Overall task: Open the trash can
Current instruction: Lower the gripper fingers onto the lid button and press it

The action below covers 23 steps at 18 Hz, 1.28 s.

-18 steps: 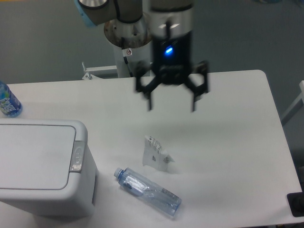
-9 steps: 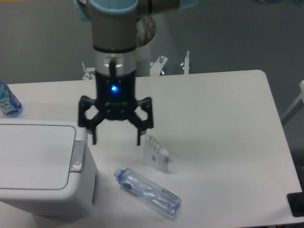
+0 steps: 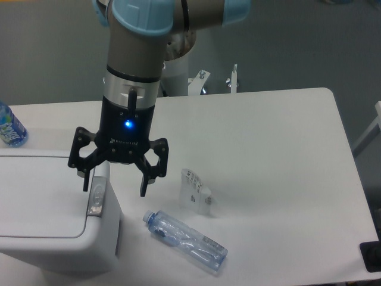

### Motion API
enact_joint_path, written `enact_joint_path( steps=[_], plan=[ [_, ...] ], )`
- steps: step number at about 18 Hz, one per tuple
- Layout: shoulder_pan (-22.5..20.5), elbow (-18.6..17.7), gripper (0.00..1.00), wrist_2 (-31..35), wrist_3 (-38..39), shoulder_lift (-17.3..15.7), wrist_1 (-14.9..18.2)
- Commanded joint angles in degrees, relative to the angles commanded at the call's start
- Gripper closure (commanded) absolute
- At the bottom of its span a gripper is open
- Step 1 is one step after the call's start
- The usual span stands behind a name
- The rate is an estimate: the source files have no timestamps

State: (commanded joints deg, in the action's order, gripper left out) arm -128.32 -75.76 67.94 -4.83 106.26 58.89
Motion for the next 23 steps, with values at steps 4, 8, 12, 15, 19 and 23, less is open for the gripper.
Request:
enact_joint_path(
  steps=[4,8,12,15,19,23],
  plan=[
    [-0.26,-0.26,0.00,0.17,-0.09,0.62,-0.09],
    [-0.79,-0.35,0.00,0.26,-0.52,0.97,-0.09],
    [-0.97,-0.53,0.00,0.53,-0.97,1.23,-0.26],
    [-0.97,-0.61,0.00,0.62,-0.97,1.67,-0.44],
    [-0.97,-1.23,0.00,1.32,-0.97,1.85,-0.53],
    [-0.97,-1.93,0.00,1.41,-0.97,1.85,-0.97]
  ],
)
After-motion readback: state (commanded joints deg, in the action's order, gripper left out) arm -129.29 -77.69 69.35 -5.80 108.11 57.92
